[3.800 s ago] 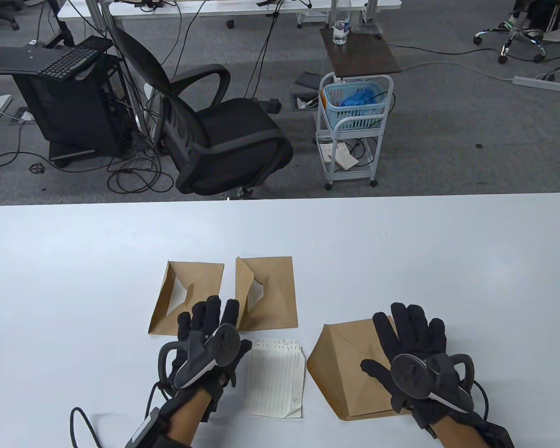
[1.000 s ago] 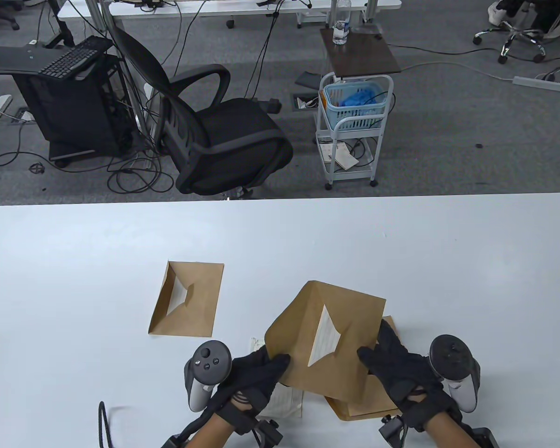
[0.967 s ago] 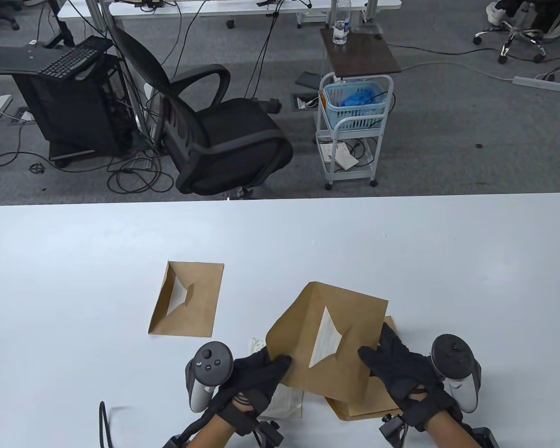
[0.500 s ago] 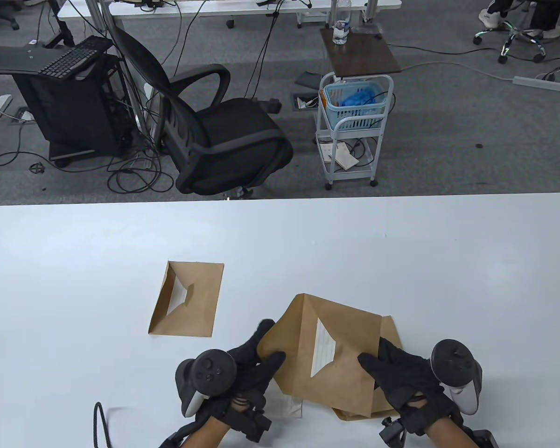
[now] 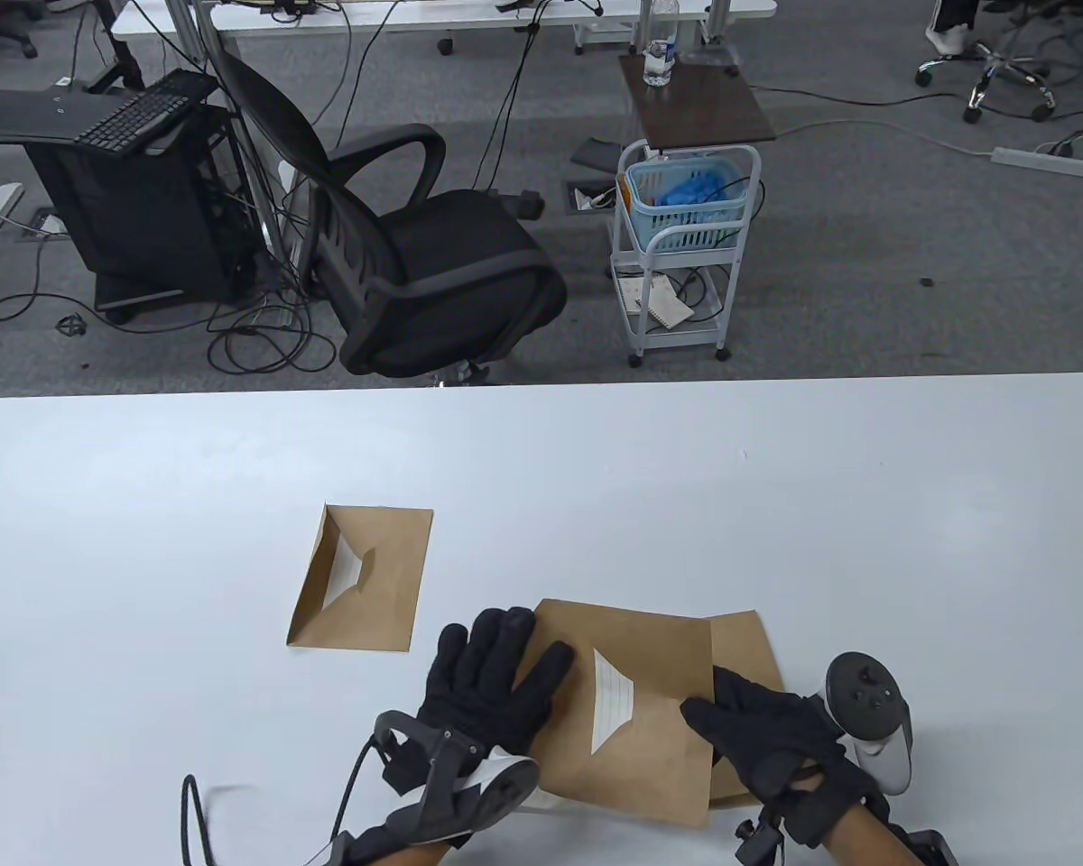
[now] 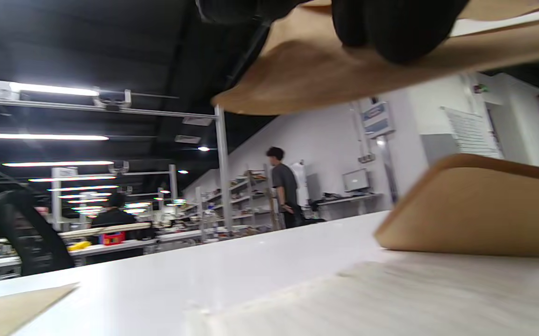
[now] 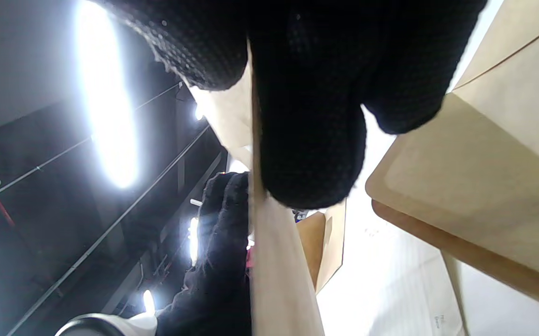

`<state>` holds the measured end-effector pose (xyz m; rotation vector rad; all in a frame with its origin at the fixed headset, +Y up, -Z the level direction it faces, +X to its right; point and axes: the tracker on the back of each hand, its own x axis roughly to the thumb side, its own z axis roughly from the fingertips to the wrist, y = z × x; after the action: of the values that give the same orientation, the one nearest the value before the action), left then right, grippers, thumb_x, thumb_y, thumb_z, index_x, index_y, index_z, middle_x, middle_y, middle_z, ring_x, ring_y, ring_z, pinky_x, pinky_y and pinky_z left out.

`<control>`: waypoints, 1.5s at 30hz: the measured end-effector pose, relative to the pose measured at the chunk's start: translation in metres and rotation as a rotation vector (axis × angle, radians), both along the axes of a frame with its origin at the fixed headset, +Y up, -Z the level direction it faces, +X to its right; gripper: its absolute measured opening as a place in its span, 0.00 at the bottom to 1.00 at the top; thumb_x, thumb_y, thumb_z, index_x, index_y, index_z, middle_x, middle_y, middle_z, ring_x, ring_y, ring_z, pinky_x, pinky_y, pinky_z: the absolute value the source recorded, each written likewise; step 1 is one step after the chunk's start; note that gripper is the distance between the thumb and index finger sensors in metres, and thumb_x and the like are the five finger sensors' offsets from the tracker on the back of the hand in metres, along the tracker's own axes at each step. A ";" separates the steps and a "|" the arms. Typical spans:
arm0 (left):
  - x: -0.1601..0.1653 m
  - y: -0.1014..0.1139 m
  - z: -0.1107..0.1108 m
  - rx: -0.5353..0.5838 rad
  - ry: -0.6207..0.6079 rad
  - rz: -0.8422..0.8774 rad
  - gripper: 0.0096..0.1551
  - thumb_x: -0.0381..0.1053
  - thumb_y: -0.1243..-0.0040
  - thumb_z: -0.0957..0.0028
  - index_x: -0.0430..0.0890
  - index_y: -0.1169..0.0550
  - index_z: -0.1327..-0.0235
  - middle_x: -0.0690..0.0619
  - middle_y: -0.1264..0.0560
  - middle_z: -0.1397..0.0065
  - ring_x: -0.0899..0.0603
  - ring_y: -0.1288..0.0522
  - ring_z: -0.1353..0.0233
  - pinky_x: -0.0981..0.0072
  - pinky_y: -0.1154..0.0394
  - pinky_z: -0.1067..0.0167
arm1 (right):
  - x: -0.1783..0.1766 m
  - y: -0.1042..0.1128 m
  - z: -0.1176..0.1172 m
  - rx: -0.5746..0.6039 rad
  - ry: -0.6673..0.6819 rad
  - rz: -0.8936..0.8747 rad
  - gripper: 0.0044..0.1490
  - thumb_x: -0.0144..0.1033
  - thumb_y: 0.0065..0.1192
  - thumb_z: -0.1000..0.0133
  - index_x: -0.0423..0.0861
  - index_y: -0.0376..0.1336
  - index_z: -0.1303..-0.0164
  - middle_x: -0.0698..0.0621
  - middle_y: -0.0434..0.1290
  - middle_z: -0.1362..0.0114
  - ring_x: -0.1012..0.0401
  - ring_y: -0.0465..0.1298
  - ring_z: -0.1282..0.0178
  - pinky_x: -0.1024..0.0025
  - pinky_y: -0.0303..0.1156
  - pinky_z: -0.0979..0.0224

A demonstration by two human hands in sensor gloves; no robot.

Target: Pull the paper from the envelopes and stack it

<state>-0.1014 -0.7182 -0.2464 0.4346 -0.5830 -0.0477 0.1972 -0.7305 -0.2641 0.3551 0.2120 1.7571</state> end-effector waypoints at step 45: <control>-0.031 -0.012 -0.028 -0.847 -0.059 0.894 0.19 0.54 0.31 0.48 0.51 0.17 0.46 0.49 0.27 0.27 0.36 0.27 0.26 0.34 0.39 0.28 | -0.014 0.004 0.004 0.115 0.140 0.092 0.27 0.38 0.67 0.43 0.48 0.69 0.32 0.46 0.82 0.40 0.54 0.88 0.54 0.51 0.77 0.38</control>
<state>-0.1326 -0.7299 -0.2747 -0.1630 -0.3764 1.0361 0.1835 -0.7267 -0.2601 0.5602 0.2315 1.8410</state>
